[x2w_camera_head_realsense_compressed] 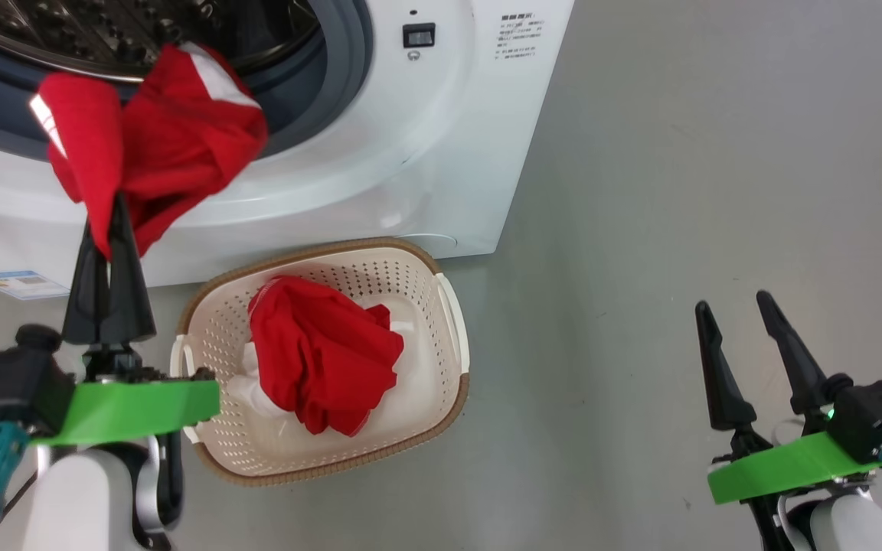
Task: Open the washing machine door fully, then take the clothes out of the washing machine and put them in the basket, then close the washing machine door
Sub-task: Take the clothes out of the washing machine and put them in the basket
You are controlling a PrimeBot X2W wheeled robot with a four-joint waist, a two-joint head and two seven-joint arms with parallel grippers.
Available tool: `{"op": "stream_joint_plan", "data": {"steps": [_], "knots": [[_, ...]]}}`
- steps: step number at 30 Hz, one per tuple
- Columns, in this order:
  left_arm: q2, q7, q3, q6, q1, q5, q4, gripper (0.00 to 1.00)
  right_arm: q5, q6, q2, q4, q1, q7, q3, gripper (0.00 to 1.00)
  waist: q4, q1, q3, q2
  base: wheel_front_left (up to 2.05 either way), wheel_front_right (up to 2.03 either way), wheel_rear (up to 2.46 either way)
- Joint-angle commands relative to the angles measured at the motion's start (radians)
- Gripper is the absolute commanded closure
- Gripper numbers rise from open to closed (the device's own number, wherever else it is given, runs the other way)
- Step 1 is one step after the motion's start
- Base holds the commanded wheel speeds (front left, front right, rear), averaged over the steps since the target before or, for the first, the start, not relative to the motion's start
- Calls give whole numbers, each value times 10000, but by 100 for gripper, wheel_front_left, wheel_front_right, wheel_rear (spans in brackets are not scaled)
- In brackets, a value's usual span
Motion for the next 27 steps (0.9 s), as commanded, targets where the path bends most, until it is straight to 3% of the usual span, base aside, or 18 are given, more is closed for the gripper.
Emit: {"op": "stream_joint_plan", "data": {"steps": [1,15,27], "knots": [[224,-80,236,109,194,-46,-478,100,-40,73,-106,-197,159,-63,184,0,10,0,-32,0,0,0,0],[224,-80,-284,593,817,-75,-2126,100,-29,73,-106,-193,270,-63,227,0,-3,0,-141,0,0,0,0],[224,-80,-707,533,975,-236,-1093,100,10,73,-106,-225,134,-63,240,0,-27,0,147,0,0,0,0]]}}
